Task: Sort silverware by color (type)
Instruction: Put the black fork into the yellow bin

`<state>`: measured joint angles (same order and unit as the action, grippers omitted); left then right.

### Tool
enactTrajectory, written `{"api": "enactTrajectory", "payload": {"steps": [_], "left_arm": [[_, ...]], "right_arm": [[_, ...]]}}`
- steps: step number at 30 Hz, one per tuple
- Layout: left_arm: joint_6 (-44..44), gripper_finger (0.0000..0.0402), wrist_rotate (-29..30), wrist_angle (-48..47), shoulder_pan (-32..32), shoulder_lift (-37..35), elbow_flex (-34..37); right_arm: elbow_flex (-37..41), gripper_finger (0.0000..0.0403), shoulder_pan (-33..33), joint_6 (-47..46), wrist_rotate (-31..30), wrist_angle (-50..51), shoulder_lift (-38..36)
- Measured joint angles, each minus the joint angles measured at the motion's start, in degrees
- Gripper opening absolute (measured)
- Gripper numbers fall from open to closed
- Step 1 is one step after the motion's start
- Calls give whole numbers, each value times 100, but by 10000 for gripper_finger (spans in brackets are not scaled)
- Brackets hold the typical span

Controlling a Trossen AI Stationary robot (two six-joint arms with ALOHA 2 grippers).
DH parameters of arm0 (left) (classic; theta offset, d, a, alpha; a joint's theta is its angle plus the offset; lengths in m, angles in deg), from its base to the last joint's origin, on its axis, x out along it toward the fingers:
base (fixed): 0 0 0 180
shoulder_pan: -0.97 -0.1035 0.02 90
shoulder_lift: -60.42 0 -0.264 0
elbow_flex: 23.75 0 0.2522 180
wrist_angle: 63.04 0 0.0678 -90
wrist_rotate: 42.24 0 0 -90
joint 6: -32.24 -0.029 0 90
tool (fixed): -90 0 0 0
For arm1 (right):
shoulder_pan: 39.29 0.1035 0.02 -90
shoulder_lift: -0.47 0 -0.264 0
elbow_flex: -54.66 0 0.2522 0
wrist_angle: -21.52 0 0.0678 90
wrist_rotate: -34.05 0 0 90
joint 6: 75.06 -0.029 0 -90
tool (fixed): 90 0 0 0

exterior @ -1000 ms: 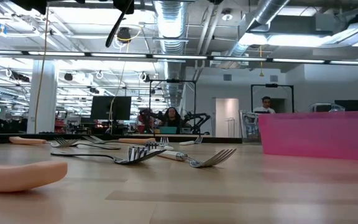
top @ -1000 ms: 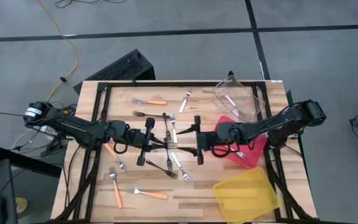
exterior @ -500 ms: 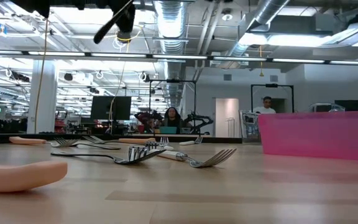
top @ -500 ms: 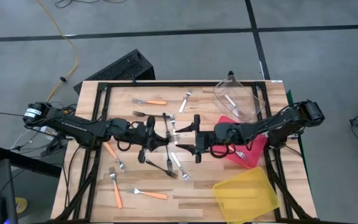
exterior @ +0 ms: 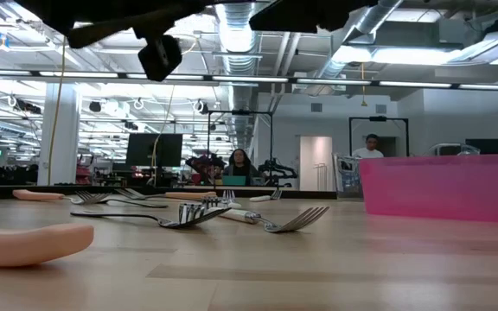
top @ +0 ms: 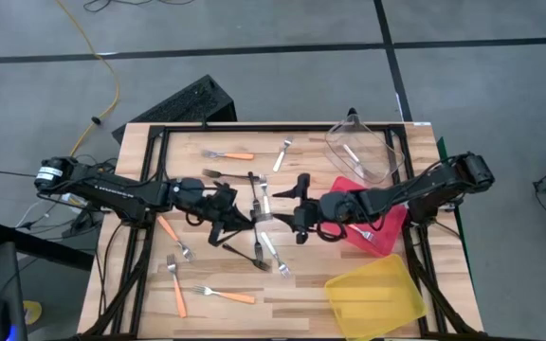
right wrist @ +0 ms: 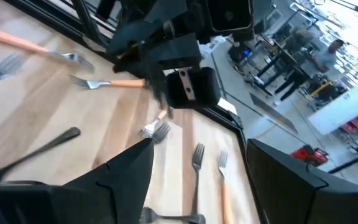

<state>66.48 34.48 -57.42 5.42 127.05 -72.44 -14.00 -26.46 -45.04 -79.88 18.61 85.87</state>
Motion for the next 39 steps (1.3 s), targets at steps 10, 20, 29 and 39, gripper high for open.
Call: {"api": "enactTrajectory", "payload": {"steps": [10,20,29,39], "left_arm": [[460,6,-102,-215,-11,2,2],[681,6,-99,-187,-11,2,2],[755,6,-131,77,-11,2,2],[966,6,-396,399,-11,2,2]], "right_arm": [[0,282,228,-4,604,-117,20],[0,282,126,140,1019,-708,24],[0,281,77,162,1193,-644,26],[0,281,51,151,1212,-646,26]]}}
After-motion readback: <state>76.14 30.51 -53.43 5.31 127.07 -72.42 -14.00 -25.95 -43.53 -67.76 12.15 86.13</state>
